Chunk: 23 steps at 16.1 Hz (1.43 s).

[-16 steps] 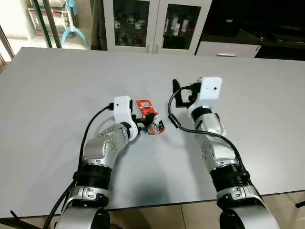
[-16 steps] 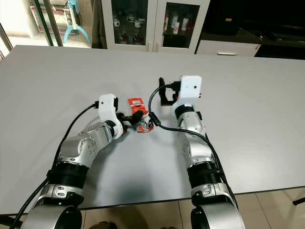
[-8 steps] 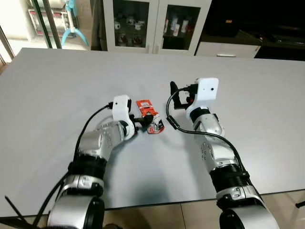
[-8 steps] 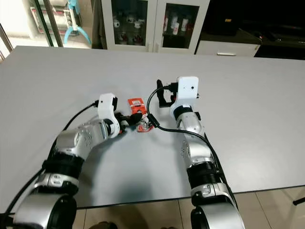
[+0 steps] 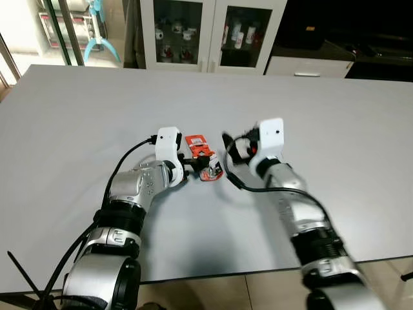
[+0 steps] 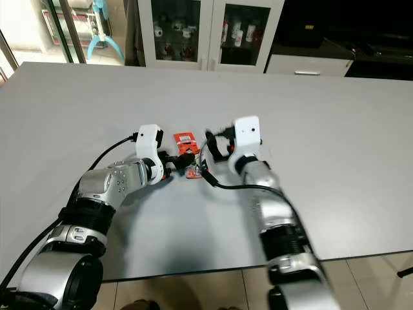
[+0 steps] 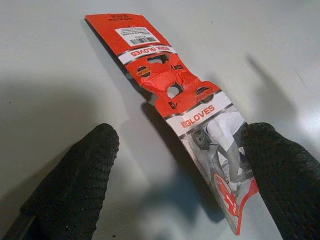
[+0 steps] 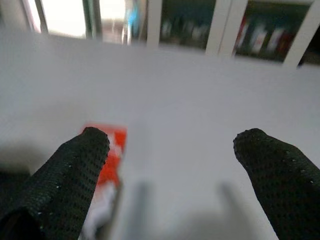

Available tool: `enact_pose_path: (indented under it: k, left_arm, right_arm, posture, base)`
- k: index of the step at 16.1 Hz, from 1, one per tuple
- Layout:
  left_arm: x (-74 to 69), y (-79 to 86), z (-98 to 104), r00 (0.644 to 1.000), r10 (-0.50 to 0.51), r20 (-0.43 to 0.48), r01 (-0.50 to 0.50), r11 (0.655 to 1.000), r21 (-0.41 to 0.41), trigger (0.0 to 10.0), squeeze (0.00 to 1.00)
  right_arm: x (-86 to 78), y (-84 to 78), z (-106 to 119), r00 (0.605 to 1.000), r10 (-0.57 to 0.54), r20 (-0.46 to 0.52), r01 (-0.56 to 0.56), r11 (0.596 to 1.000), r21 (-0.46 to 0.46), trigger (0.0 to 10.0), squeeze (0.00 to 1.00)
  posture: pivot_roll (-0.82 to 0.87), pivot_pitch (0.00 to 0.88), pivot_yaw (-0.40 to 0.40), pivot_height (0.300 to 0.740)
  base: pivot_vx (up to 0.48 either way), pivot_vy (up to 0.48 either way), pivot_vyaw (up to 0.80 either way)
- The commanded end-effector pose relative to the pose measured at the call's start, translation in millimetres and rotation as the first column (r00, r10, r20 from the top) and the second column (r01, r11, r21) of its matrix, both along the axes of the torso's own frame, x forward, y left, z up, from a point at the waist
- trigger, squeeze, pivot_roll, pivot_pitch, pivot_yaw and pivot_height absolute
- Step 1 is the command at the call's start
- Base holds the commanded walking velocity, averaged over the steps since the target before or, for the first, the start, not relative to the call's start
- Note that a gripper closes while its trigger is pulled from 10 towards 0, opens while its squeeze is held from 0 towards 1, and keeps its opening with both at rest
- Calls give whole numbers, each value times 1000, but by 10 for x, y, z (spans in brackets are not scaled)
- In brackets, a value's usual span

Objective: Picking trash to rubbish bin

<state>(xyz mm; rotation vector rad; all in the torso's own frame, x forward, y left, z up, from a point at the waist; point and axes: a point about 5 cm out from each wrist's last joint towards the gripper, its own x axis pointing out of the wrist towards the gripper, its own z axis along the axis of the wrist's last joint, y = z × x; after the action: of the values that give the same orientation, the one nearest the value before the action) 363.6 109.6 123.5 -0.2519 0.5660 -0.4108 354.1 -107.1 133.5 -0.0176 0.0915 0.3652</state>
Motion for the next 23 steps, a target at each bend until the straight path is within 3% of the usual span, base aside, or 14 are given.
enact_pose_path:
  k: [1, 6, 14, 21, 23]
  left_arm:
    - [11, -63, 21, 1000, -29, -3, 29, 1000, 7, 10000, 0]
    - [15, -73, 1, 999, -40, -14, 40, 999, 5, 10000, 0]
    - [47, -194, 14, 995, -98, -16, 98, 995, -14, 10000, 0]
    - [41, -331, -81, 984, -175, -42, 177, 983, 43, 10000, 0]
    - [33, -349, -117, 983, -179, -47, 181, 982, 53, 0, 0]
  right_arm:
    - [-82, -97, -247, 991, 30, -134, -36, 998, -47, 10000, 0]
    - [-214, -298, -332, 973, 83, -217, -104, 991, -85, 10000, 0]
    - [-242, -276, -285, 969, 109, -220, -128, 989, -75, 10000, 0]
    - [-255, -259, -256, 971, 111, -212, -129, 989, -71, 10000, 0]
    - [-265, -254, -255, 971, 115, -210, -132, 989, -68, 10000, 0]
  posture:
    - [-70, 45, -76, 740]
    - [-80, 46, -71, 740]
    - [-85, 43, -59, 740]
    - [-98, 47, -51, 740]
    - [-99, 47, -50, 740]
  base:
    - [0, 0, 0]
    - [0, 0, 0]
    - [0, 0, 0]
    - [0, 0, 0]
    - [0, 0, 0]
